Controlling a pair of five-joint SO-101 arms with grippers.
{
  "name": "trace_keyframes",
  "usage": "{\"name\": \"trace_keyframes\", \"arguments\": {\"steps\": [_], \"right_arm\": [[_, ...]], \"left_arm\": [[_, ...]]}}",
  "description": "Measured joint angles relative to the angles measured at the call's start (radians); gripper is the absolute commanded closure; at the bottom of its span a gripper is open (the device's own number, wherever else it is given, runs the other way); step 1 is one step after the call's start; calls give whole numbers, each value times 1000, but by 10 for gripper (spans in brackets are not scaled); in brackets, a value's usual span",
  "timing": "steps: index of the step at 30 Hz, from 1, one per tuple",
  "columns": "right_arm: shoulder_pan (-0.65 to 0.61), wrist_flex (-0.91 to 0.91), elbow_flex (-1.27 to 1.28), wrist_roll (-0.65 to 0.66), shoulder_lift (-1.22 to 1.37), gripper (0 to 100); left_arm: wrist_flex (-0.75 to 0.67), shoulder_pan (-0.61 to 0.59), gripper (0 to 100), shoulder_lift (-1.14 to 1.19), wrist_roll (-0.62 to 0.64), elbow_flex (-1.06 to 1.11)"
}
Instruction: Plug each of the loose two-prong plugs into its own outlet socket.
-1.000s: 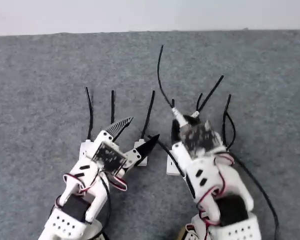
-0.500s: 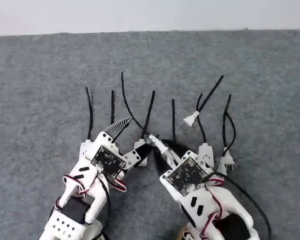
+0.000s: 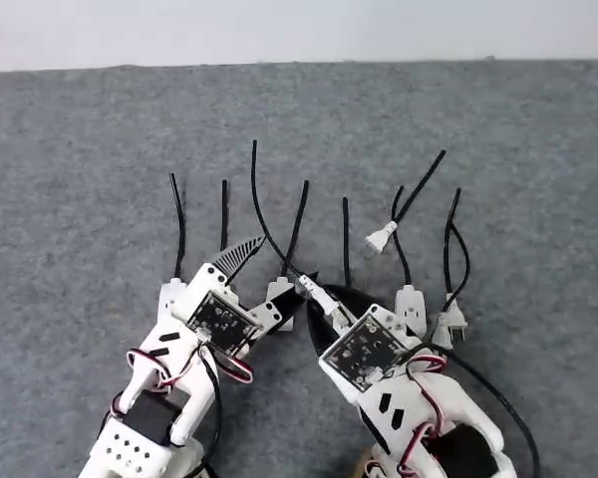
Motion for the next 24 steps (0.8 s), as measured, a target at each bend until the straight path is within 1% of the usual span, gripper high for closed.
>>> {"name": "trace_keyframes", "arguments": {"steps": [3,7,10,18,24], "right_arm": [[-2,6,34,14,3,990],[-6,6,49,14,12,990],[-6,6,49,14,17,990],[-6,6,49,17,17,990],[-5,-28,78,17,18,990]], "left_arm": [[0,-3,731,-3,-2,-3],[34,-8,731,-11,-2,-14],[35,-29,731,-11,-2,-14],[35,-32,731,-11,-2,-14],[75,31,731,-11,-2,-15]]}}
